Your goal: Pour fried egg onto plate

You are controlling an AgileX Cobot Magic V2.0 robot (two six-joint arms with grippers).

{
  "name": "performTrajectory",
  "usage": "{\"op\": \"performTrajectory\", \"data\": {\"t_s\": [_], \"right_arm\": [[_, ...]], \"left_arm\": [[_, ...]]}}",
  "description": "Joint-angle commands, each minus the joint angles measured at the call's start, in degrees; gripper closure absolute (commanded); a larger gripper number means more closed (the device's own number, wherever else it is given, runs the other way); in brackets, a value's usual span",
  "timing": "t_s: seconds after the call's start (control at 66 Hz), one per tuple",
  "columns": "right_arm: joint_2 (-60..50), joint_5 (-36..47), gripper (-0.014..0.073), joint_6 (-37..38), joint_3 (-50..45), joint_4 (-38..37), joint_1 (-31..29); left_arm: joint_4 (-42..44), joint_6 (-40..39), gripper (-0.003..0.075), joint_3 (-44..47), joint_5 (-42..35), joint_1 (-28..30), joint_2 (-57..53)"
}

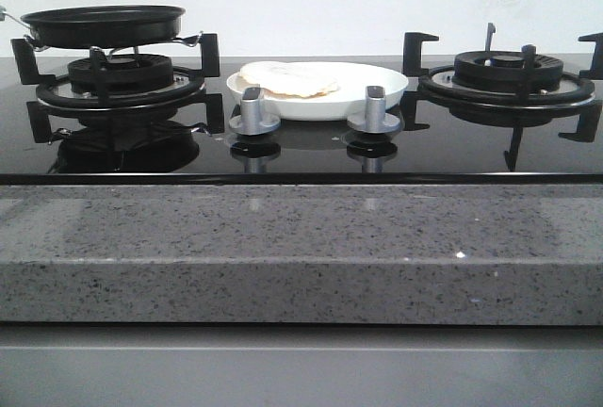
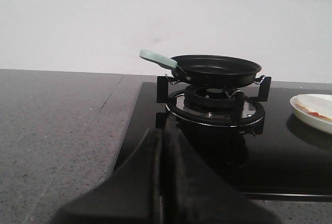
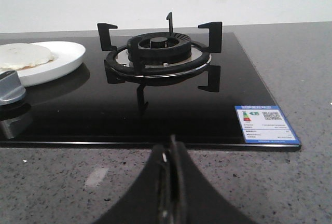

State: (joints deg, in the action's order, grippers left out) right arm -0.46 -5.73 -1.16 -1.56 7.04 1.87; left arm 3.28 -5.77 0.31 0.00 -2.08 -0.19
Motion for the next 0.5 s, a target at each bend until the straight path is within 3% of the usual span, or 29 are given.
{"op": "performTrajectory", "data": {"t_s": [0.0, 0.485], "right_arm": [[-0.89, 4.89, 0.0662, -0.59, 0.50, -0.63, -0.34], [-1.30, 5.10, 0.0662, -0.59, 0.50, -0.70, -0.40]], "left_arm": [[-0.25, -0.49, 0.0740, 0.34, -4.81, 0.09, -0.80], [-0.25, -0.49, 0.0740, 0.34, -4.81, 0.09, -0.80]]}}
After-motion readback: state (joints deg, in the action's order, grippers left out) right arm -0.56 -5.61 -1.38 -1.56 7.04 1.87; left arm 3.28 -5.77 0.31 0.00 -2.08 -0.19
